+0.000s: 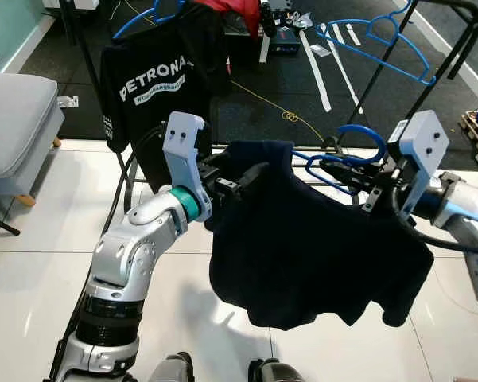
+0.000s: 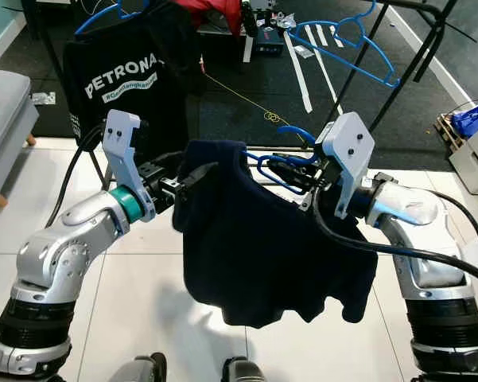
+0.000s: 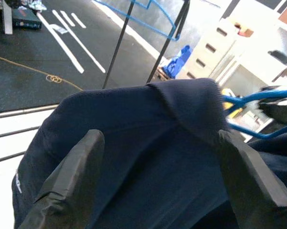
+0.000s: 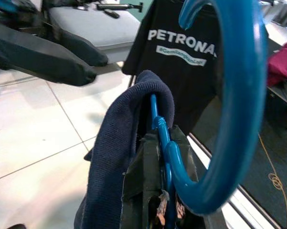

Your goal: Hang hanger

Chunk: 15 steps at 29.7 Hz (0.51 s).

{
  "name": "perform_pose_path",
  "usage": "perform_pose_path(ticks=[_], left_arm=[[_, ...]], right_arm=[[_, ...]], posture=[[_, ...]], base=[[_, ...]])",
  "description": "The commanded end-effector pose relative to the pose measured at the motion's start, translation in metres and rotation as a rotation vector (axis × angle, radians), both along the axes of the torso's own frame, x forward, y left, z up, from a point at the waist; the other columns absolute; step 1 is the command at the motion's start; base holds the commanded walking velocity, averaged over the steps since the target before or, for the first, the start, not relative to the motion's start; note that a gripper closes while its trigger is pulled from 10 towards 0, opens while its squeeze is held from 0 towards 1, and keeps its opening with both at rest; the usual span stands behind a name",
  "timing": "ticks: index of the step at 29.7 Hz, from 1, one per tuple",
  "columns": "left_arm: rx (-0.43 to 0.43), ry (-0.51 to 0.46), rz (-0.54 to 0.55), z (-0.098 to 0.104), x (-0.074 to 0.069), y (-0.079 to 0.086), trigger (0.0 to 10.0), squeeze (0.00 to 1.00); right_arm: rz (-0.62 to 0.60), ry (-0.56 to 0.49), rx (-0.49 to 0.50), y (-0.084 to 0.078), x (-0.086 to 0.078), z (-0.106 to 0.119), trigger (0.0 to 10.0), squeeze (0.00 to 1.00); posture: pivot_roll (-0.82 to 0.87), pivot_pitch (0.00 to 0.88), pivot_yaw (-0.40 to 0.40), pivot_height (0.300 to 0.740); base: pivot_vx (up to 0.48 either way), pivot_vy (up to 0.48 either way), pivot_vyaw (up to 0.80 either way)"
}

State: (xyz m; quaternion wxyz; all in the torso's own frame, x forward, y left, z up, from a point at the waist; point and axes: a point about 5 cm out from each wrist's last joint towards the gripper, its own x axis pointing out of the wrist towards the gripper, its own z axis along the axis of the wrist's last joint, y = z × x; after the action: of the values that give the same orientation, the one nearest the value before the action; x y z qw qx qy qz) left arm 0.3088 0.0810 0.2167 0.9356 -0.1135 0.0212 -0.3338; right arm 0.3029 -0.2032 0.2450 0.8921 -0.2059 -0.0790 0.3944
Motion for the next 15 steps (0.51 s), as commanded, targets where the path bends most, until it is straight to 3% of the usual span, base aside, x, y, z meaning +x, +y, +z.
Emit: perform_pose_path(ticks=[1,6,7,9,10,15], left_arm=[[-0.012,0.023,-0.022,-0.002,-0.004,-0.004,10.0,1.0],[-0.013,0.025,-0.033,-0.001,-0.005,-0.011,10.0,1.0],[-0.028,0.025,-0.045,0.001,-0.006,-0.015,10.0,0.29],[-0.039,0.025,-0.054,0.003,-0.007,-0.017,10.0,0.29],[-0.042,0.033,-0.074,0.003,-0.009,-0.022,10.0,0.0],[0.026,0.038,-0.051,-0.003,-0.008,-0.031,10.0,0.0]], right_arm=[[-0.018,-0.053,0.009,-0.002,0.001,0.01,10.0,0.0],[-0.006,-0.053,0.011,0.002,0.001,0.01,10.0,0.0],[-0.004,-0.052,0.006,0.003,0.001,0.008,10.0,0.0],[-0.004,-0.053,0.002,0.004,0.002,0.007,10.0,0.0],[-0.008,-0.052,0.0,0.004,0.002,0.007,10.0,0.0],[0.006,-0.052,0.012,0.011,0.003,0.006,10.0,0.0]], posture=[[-0.09,0.11,-0.009,0.74],[-0.09,0.109,-0.01,0.74],[-0.09,0.106,-0.013,0.74],[-0.09,0.106,-0.013,0.74],[-0.09,0.104,-0.014,0.74],[-0.1,0.102,-0.016,0.74]], base=[[0.0,0.0,0.0],[0.0,0.0,0.0],[0.0,0.0,0.0],[0.0,0.0,0.0],[0.0,0.0,0.0],[0.0,0.0,0.0]])
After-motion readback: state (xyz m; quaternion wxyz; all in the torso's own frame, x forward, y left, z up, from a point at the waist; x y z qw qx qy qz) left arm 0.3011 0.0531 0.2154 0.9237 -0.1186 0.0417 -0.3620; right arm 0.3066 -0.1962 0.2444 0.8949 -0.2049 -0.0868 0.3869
